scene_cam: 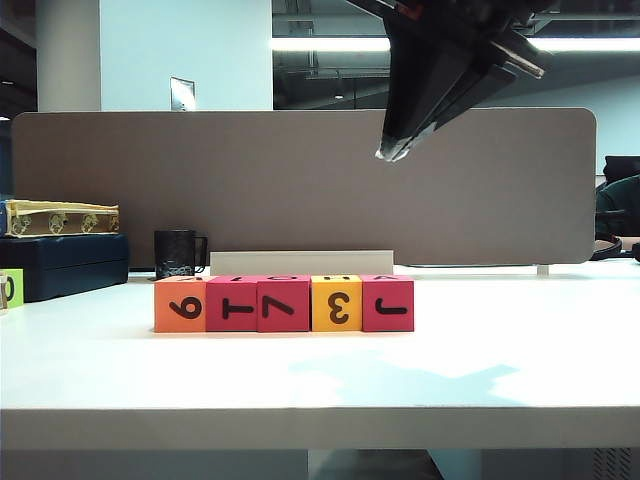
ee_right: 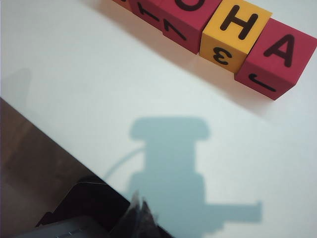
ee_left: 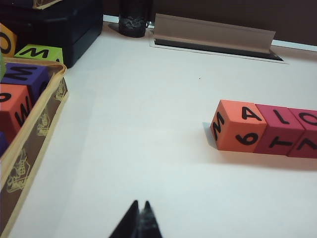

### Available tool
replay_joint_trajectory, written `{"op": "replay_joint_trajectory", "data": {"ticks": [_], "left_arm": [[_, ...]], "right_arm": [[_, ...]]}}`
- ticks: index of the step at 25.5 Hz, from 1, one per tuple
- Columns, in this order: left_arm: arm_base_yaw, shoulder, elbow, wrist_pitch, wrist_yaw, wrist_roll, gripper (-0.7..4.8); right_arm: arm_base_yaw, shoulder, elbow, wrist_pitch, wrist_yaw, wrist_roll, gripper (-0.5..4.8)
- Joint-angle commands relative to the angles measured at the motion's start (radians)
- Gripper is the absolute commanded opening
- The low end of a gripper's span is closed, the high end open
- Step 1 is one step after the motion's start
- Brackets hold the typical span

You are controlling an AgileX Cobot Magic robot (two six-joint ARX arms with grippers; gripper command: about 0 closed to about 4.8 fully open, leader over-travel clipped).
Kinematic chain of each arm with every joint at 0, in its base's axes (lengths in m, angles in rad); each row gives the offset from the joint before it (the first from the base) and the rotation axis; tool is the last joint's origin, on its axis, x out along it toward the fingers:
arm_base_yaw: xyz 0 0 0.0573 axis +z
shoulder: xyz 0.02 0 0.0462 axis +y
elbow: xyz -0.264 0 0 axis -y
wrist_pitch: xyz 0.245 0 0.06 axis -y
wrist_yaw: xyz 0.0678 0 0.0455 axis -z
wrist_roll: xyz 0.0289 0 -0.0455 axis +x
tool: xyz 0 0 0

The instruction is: Select the appropriate blocks from the scattered letter blocks on the table and arrange them in a row to spell out "ALOHA".

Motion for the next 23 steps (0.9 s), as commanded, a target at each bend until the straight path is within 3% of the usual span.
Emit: {"op": "replay_joint_trajectory", "data": {"ticks": [1,13,15,19,21,23], "left_arm": [[0.002,0.0,0.002,-0.01,0.006,0.0,-0.06],[0.002,0.0,0.002,-0.01,0.006,0.0,-0.06],[0.002,0.0,0.002,-0.01,0.006,0.0,-0.05],[0.002,0.0,0.002,-0.01,0.006,0.0,-0.05],[0.002,0.0,0.002,-0.01,0.007,0.0,-0.05],[0.002,0.0,0.002,-0.01,0.006,0.0,-0.06]], "right_arm": [[0.001,-0.003,0.005,0.016,0.0,0.0,0.0],[0.001,-0.003,0.005,0.016,0.003,-0.109,0.0],[-0.008,-0.002,0.004,0.056,0.005,-0.23,0.0],[-0.08,-0.048,-0.045,0.246,0.0,-0.33,0.0],[-0.166,-0.166,-0.13,0.452,0.0,-0.291,0.0],[-0.208,-0.233,-0.154,0.491,0.0,-0.292,0.0]]}}
